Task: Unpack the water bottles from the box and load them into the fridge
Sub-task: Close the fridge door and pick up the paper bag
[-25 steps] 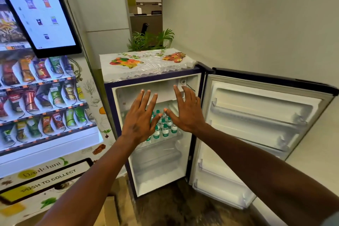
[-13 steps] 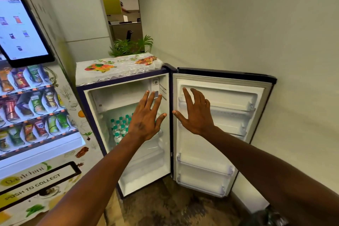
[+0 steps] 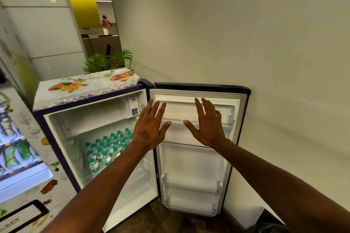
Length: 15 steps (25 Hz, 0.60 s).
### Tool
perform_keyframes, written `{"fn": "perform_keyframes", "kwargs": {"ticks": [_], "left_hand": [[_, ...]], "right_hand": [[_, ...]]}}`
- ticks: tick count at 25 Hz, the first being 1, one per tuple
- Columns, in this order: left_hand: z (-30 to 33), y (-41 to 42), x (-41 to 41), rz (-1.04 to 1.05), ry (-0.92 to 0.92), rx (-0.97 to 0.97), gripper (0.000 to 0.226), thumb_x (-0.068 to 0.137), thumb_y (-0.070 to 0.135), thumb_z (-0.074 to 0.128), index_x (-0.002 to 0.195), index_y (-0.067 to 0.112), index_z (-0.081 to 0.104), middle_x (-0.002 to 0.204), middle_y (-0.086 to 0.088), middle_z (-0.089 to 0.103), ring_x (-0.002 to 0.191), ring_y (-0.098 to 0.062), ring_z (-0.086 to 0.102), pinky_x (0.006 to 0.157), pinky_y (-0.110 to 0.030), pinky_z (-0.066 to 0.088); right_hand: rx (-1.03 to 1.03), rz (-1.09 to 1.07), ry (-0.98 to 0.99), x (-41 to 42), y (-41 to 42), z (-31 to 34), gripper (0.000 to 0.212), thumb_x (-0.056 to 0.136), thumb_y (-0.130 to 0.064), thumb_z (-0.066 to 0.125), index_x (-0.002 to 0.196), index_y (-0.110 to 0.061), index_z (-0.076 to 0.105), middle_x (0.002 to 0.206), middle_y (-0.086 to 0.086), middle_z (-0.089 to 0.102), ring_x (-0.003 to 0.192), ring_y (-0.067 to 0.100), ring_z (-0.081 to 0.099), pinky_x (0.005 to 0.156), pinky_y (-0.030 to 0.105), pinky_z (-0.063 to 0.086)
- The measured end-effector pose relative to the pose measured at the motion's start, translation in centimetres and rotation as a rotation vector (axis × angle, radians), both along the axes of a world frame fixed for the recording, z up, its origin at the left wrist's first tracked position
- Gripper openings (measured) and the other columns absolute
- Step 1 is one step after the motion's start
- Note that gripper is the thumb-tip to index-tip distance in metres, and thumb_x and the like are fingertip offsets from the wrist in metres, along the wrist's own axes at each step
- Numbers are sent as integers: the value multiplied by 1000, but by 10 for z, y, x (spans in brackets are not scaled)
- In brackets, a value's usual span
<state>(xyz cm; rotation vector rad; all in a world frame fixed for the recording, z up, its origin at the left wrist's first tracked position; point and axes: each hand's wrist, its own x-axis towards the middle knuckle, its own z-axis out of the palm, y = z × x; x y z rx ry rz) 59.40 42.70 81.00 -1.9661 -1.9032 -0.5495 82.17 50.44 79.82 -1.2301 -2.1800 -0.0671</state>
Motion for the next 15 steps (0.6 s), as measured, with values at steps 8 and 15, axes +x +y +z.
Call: {"fn": "perform_keyframes", "kwargs": {"ticks": [8, 15], "left_hand": [[28, 141, -2, -210, 58, -72, 73, 103, 57, 26, 160, 14, 13, 166, -10, 16, 155, -27, 1, 126, -43, 5], [40, 234, 22, -361, 110, -201, 73, 103, 58, 23, 160, 17, 0, 168, -6, -8, 154, -24, -12, 126, -44, -1]], "right_hand": [[-142, -259, -178, 34, 111, 27, 99, 88, -81, 27, 161, -18, 0, 169, 8, -3, 155, 27, -9, 122, 57, 8], [-395, -378, -262, 39, 179, 33, 96, 91, -77, 36, 161, -23, -2, 169, 6, -6, 155, 31, -10, 121, 65, 4]]}}
